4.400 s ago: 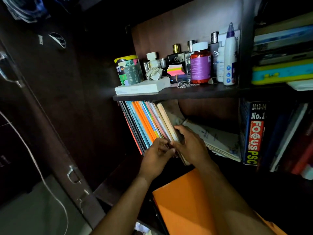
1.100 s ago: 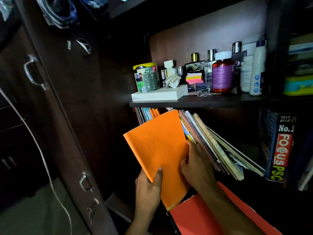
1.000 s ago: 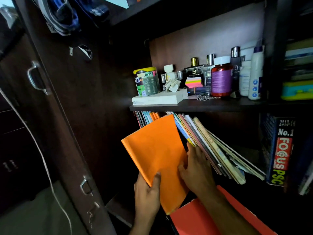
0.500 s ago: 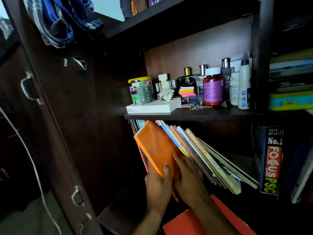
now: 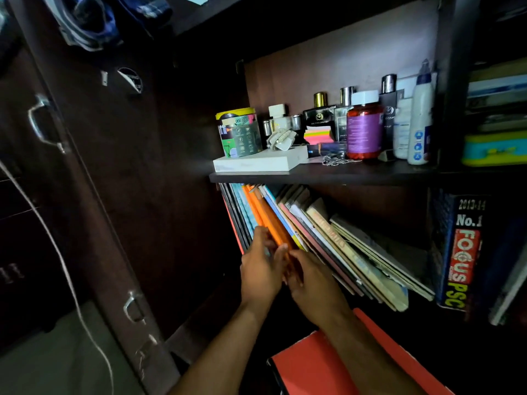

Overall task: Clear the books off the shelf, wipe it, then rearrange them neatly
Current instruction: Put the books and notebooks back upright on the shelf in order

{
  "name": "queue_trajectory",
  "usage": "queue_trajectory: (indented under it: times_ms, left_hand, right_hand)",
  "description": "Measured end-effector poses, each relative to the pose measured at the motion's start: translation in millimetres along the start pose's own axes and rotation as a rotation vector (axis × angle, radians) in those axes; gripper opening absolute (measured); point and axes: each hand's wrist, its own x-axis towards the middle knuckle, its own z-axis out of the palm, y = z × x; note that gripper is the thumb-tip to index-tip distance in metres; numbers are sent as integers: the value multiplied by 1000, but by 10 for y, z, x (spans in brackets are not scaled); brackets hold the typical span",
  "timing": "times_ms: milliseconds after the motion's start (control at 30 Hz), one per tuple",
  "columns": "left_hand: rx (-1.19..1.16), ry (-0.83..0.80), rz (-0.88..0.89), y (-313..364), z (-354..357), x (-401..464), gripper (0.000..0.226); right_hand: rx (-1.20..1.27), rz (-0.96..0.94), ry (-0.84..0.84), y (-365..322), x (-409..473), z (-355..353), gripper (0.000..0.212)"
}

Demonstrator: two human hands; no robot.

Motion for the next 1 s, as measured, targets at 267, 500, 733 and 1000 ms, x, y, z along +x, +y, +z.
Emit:
queue_trajectory:
  times_ms: [267,500,733,1000]
  left_hand:
    - [342,-106,-162,-165,-50,55,42]
    - [171,-442,155,-466,-165,-428,28]
    - [-161,-396,-148,-386,-265,-388,32]
    - [-68,-480,-112,-369,-270,-392,22]
  right_hand:
    - [-109,25,26,-17,-38,-117,5]
    - [-222,23,-513,19,-80,-205,8]
    - [-176,12,-1054,-307,-114,-555,37]
    - [-154,-57,-1028,-226,-43,-659,28]
